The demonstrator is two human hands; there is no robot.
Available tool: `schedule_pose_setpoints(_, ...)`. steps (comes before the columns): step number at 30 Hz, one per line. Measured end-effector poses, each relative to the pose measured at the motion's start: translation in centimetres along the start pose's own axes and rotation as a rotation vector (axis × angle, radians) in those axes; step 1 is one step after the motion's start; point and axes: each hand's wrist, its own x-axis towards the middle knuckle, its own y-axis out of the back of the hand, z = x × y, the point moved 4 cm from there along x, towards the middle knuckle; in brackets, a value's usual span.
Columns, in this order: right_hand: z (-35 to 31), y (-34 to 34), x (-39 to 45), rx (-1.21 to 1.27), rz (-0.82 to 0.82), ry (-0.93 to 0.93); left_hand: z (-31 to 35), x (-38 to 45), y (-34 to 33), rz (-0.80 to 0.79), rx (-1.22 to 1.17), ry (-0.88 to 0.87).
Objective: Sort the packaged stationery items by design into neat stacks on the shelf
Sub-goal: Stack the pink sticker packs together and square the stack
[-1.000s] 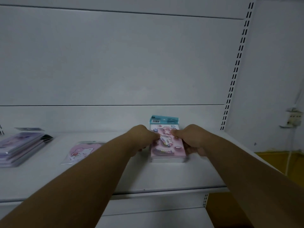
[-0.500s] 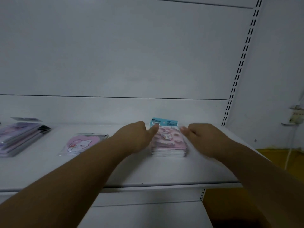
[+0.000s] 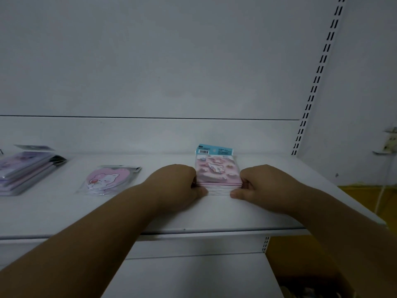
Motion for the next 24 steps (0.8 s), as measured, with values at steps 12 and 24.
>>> schedule_pose_setpoints(12,0.4,-0.7,-0.8,0.028,0.111,-0.047,-0.5,-1.0,-0.5,0.161,-0.101,0.016)
schedule_pose_setpoints(24,-0.5,-0.4,-1.6,0.028,0.121,-0.078,-0.3,-1.2,-0.2,0.153,-0.198,0.019)
